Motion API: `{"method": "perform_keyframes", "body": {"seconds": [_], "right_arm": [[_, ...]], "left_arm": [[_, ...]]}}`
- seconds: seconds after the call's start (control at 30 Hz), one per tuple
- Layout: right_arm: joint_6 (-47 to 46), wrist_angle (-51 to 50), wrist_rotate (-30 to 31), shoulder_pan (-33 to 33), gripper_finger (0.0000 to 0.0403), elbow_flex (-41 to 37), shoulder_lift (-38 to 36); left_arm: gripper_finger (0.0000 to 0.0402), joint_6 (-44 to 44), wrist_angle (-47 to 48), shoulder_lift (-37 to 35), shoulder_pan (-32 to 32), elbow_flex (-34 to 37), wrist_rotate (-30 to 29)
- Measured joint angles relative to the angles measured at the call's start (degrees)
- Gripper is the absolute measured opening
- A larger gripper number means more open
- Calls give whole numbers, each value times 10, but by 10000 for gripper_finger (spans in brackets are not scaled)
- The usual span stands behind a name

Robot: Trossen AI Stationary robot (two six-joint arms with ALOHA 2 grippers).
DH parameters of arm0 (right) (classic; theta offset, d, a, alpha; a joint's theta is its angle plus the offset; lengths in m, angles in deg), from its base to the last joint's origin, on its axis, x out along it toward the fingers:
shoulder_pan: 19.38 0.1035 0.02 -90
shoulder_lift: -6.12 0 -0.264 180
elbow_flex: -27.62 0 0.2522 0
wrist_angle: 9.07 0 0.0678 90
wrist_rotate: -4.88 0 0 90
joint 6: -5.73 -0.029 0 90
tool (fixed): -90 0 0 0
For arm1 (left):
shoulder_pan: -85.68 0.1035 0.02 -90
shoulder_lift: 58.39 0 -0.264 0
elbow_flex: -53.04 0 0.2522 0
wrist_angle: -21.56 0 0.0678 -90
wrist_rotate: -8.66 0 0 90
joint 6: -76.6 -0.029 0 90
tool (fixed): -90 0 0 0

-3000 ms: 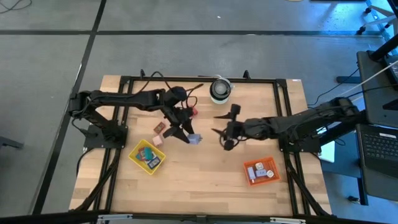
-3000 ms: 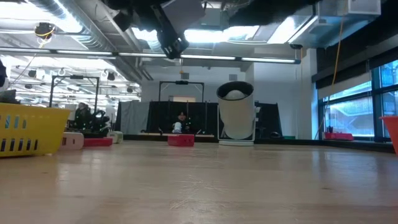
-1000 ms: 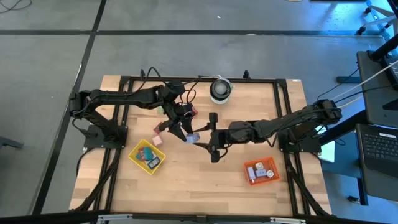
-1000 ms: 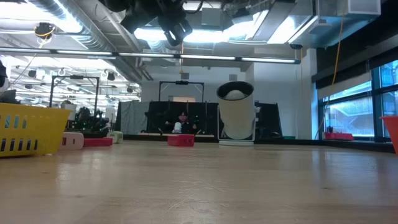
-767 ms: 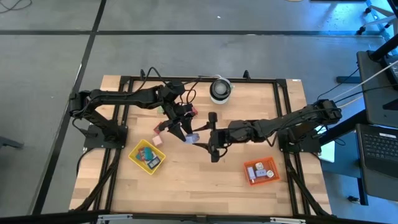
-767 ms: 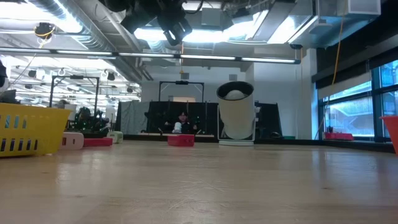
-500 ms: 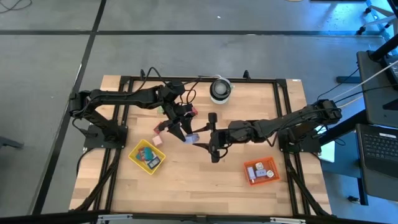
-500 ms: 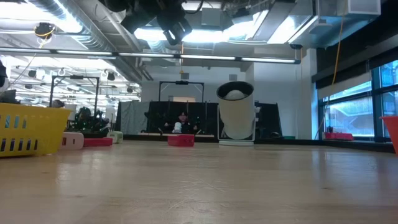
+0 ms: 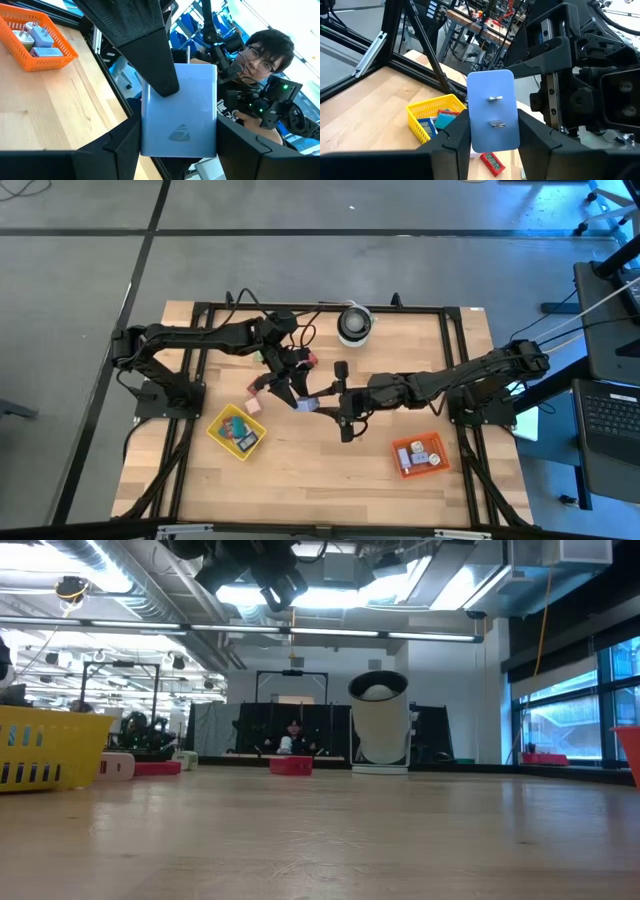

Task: Pick & Place Office items
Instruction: Put the violet charger adapter into the orange bin

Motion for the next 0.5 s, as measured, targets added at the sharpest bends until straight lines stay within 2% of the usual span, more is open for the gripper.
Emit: {"method": "perform_keyframes", "body": {"seconds": [0.3, 0.5], "right_arm": [[28, -3, 2, -3, 124, 3, -2], [28, -101, -14, -19, 124, 62, -1]], "left_arm": [[230, 26, -24, 0, 4, 0, -2], [237, 39, -34, -1, 30, -44, -10]]}}
